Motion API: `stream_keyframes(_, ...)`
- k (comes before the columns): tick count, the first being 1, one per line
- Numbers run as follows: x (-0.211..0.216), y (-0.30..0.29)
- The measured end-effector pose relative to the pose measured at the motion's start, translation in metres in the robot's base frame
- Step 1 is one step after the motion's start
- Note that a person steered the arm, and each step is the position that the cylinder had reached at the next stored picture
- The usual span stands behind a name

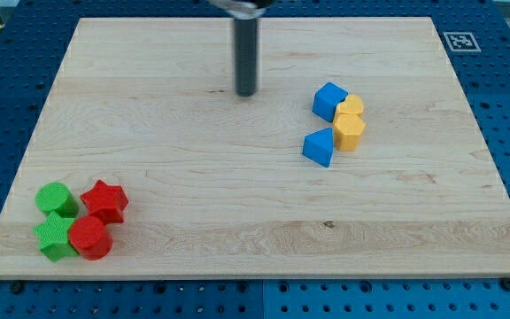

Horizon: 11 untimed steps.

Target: Push the group of blocks up a bit

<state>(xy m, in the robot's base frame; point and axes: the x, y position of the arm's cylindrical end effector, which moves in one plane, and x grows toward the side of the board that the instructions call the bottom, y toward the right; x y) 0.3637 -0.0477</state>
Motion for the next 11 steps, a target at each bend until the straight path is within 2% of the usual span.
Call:
stream_keyframes(3,0.076,-0.255)
stream_keyframes(5,0.078,-0.257)
stream_keyframes(6,0.098,-0.257)
stream_keyframes(7,0.151,-0.257)
stream_keyframes(10,0.254,-0.245)
stream_keyframes(11,0.253,-0.223)
